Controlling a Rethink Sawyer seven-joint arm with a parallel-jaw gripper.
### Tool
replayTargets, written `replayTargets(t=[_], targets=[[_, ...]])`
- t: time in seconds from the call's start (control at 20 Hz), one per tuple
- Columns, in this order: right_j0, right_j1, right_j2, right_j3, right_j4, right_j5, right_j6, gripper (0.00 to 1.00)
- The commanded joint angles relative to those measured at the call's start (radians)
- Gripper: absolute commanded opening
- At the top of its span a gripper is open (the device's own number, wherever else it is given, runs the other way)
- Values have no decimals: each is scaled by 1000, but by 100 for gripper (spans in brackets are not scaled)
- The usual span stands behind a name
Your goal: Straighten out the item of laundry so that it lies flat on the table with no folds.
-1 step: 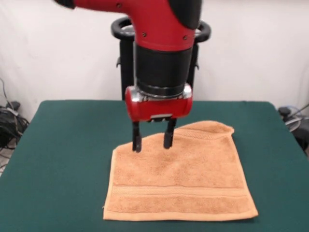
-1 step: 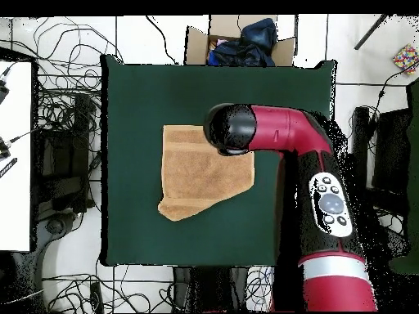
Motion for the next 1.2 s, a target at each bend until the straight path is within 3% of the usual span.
replayTargets(t=[0.05, 0.45, 0.85, 1.2], targets=[[-91, 81, 200, 29, 43, -65, -129, 100], [-146, 84, 305, 65, 51, -108, -82, 100], [-150, 122, 319, 44, 22, -118, -54, 100], [-107, 163, 277, -28, -3, -50, -24, 100]])
